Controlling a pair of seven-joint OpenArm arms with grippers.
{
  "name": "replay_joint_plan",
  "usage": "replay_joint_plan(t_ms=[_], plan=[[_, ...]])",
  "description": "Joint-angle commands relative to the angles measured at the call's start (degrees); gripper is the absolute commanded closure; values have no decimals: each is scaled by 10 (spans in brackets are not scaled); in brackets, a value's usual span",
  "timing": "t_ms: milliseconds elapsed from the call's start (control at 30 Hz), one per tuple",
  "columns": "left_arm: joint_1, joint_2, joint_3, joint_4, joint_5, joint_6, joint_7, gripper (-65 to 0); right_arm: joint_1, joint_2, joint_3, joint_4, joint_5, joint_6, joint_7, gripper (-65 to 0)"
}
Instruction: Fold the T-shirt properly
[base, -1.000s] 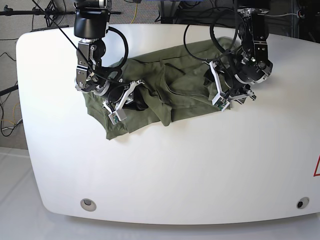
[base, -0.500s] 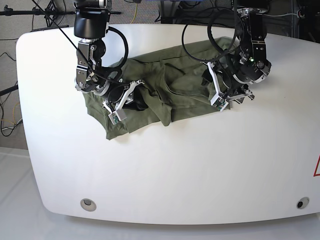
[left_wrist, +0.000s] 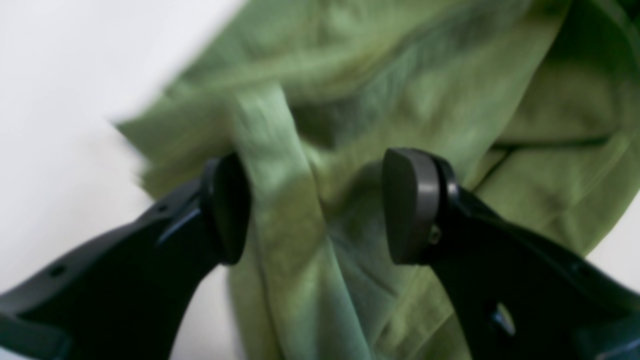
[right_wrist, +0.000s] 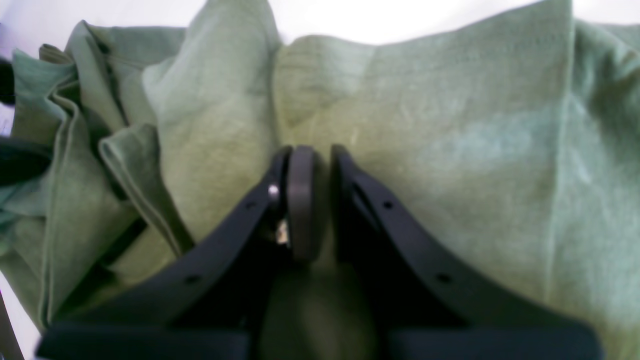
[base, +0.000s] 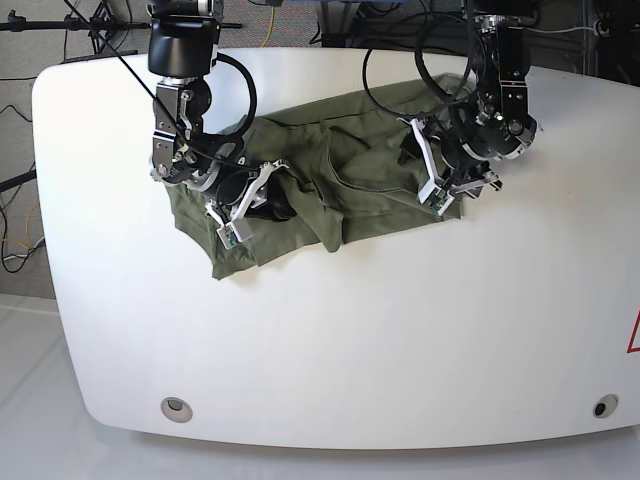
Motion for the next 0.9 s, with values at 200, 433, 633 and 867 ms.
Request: replay_joint_plan(t_ms=[200,433,633,867], plan=[[-9,-2,0,8,-6,0,-11,-262,-16,7,-3,-12,-83,-22,-99,-71],[-9,-1,0,7,-6,0,-11,0,-16,7,-3,-12,-83,-22,-99,-71],[-9,-1,0,8,-6,0,-10,0,-16,7,-3,-12,-83,-22,-99,-71],[-9,0,0,16,-7,0,-7,0,-16,7,-3,-12,-83,-22,-99,-71]])
